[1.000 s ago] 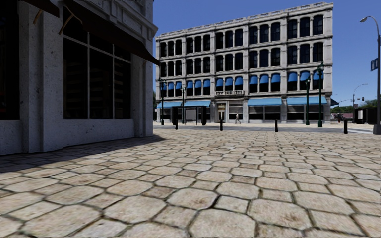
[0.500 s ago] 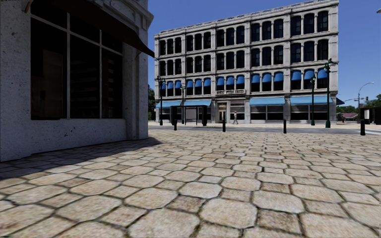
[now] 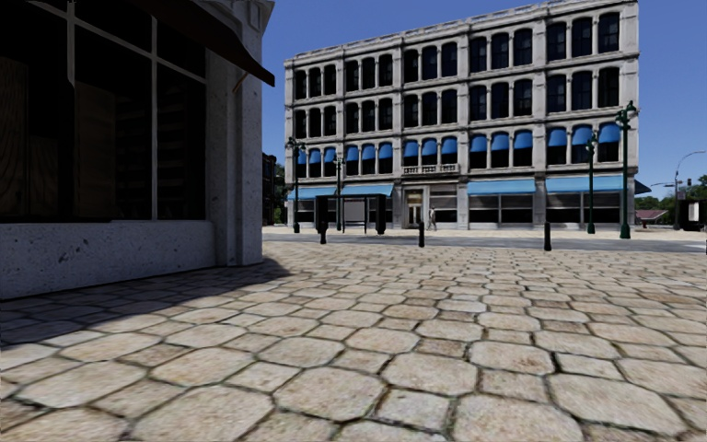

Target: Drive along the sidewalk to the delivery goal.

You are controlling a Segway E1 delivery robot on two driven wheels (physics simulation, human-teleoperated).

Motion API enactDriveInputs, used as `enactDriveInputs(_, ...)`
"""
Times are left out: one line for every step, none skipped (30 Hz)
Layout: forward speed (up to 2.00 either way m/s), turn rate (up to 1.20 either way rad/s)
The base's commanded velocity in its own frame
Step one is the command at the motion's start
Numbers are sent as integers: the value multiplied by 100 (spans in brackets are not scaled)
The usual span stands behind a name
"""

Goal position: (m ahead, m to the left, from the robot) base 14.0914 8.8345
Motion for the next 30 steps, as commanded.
enactDriveInputs(200, 0)
enactDriveInputs(200, 0)
enactDriveInputs(200, 0)
enactDriveInputs(200, 0)
enactDriveInputs(200, 0)
enactDriveInputs(200, 0)
enactDriveInputs(200, 0)
enactDriveInputs(200, 0)
enactDriveInputs(200, 0)
enactDriveInputs(200, 0)
enactDriveInputs(200, 0)
enactDriveInputs(200, 0)
enactDriveInputs(200, 0)
enactDriveInputs(200, 0)
enactDriveInputs(200, 0)
enactDriveInputs(200, 0)
enactDriveInputs(200, 0)
enactDriveInputs(200, 0)
enactDriveInputs(200, 0)
enactDriveInputs(200, 0)
enactDriveInputs(200, 0)
enactDriveInputs(200, 0)
enactDriveInputs(200, 0)
enactDriveInputs(200, 0)
enactDriveInputs(200, 0)
enactDriveInputs(200, 0)
enactDriveInputs(200, 0)
enactDriveInputs(200, 0)
enactDriveInputs(200, 0)
enactDriveInputs(200, 0)
